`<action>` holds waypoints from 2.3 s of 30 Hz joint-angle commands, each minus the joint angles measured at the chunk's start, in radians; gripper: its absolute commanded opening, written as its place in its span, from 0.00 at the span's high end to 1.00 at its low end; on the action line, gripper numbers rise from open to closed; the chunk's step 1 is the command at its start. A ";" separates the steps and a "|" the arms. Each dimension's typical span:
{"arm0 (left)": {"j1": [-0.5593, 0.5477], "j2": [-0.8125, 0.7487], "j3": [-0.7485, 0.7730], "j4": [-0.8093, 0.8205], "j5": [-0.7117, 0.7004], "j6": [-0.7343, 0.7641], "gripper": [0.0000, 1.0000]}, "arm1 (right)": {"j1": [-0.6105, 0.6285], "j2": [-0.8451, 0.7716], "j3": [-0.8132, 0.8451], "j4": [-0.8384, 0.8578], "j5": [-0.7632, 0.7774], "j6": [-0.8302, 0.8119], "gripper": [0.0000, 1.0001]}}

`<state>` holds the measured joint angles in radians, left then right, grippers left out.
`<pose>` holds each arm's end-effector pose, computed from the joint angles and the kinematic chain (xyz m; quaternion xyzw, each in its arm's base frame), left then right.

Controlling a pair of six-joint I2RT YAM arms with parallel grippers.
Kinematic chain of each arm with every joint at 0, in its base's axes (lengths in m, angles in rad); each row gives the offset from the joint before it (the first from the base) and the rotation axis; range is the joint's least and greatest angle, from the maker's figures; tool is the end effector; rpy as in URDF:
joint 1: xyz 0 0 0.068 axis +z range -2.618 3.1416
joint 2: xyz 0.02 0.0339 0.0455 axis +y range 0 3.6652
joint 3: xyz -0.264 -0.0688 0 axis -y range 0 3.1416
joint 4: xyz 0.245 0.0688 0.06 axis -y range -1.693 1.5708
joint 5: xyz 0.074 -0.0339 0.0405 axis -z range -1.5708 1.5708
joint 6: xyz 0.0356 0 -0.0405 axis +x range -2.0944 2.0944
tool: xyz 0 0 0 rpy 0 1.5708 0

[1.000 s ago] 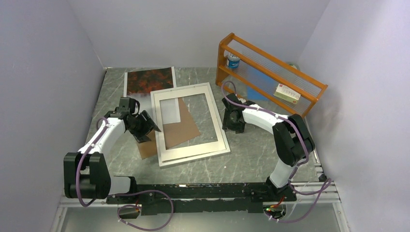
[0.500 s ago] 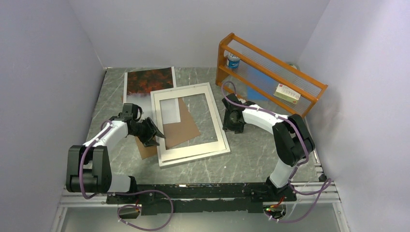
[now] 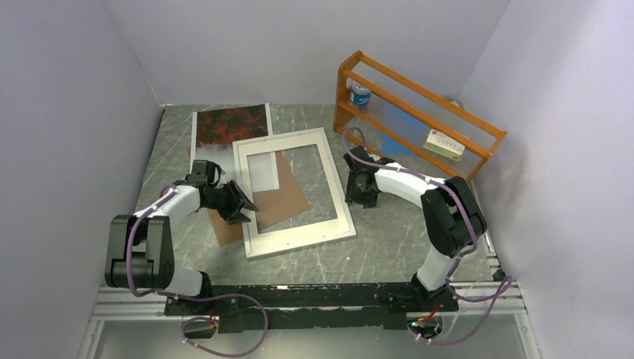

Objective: Put the photo into the frame
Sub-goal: Place the photo frame item in the photo frame, then adjust the photo frame at the center of the board.

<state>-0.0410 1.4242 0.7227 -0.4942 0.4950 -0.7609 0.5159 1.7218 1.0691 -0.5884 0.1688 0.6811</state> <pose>0.2450 -0.0270 0.1644 -0.2928 0.9076 -0.2921 0.0725 0.2866 0.1557 0.1701 0.0949 0.9784 0.0234 0.1819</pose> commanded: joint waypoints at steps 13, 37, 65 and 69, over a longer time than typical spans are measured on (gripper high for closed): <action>-0.003 -0.086 0.095 -0.113 -0.165 0.067 0.43 | 0.001 -0.071 0.009 0.022 0.014 -0.003 0.49; -0.001 0.104 0.110 0.000 -0.135 0.113 0.17 | 0.004 -0.039 0.013 0.128 -0.165 -0.160 0.41; -0.039 0.087 -0.017 0.130 0.087 0.089 0.23 | 0.026 -0.085 0.005 0.008 -0.129 -0.170 0.44; -0.073 0.098 -0.027 0.147 0.090 0.067 0.22 | 0.018 -0.133 -0.013 -0.003 -0.069 -0.139 0.37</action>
<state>-0.0715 1.5200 0.7216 -0.3725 0.5465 -0.6739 0.5446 1.6646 1.0698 -0.5694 0.0322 0.4999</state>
